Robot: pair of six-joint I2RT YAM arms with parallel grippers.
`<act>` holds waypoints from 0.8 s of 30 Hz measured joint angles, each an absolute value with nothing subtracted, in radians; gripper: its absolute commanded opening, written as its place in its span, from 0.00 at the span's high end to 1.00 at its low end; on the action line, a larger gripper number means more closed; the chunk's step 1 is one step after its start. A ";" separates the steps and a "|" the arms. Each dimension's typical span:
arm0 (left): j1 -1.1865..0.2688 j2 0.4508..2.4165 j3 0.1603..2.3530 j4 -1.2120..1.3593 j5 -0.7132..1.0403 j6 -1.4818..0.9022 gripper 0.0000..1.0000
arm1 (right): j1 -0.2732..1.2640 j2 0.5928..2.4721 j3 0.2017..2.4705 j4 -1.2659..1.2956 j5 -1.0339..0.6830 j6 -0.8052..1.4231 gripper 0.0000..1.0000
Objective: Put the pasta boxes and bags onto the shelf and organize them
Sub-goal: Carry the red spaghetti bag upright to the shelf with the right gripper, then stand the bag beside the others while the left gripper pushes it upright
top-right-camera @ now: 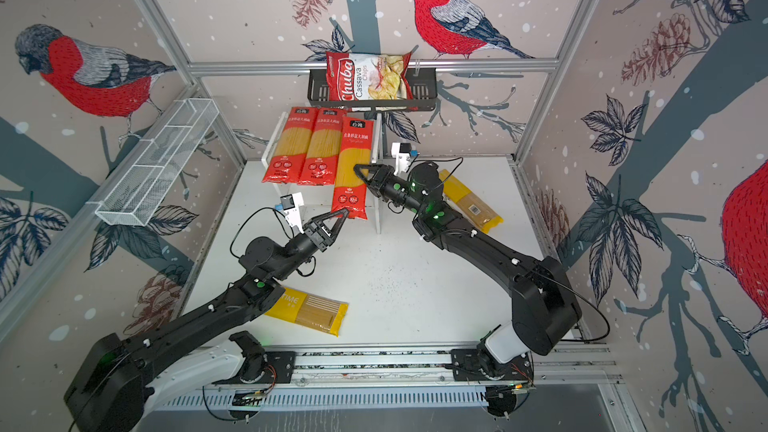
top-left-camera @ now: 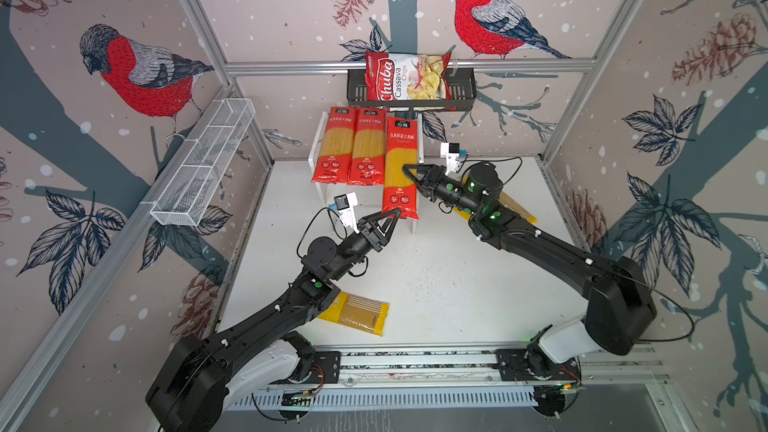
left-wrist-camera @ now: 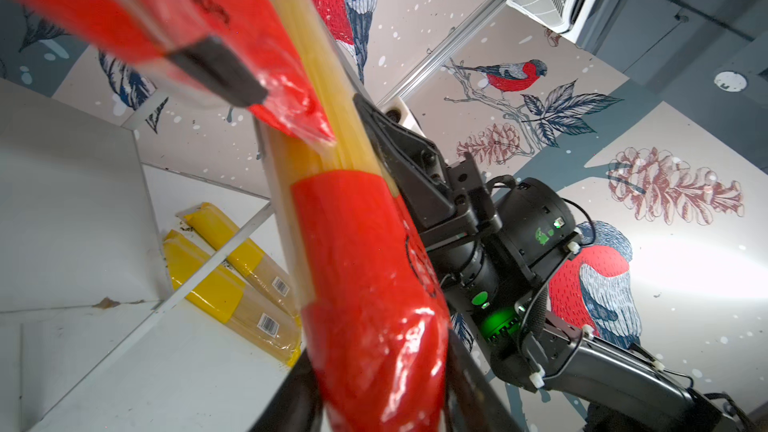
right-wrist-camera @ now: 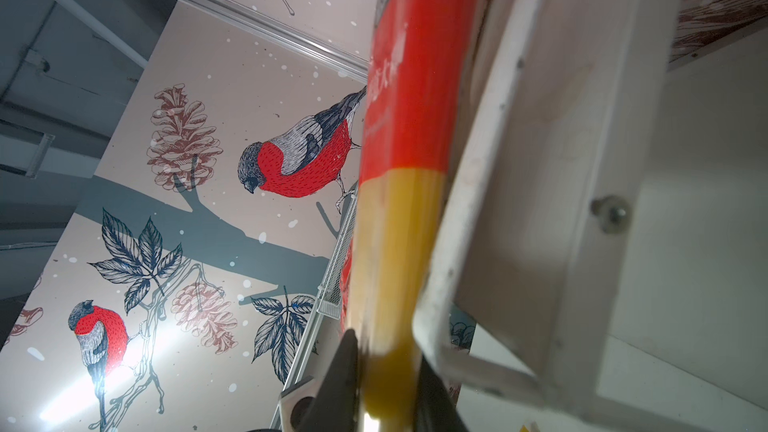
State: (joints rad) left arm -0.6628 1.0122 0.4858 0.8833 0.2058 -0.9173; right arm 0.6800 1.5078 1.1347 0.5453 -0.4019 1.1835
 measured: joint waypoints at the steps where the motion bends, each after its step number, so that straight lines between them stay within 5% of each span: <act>1: -0.663 1.014 0.487 0.891 0.206 -0.919 0.62 | 0.680 1.505 1.130 0.545 -0.402 1.183 0.70; 12: -0.670 1.042 0.514 0.938 0.194 -0.933 0.66 | 0.680 1.444 1.074 0.543 -0.403 1.168 0.48; 24: -0.661 1.126 0.623 0.915 0.187 -0.889 0.63 | 0.686 1.334 0.978 0.516 -0.429 1.139 0.47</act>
State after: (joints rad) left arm -0.6613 1.1263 0.6231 0.9150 0.1875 -0.8890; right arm 0.6865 1.3338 0.9783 0.5163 -0.4286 1.1389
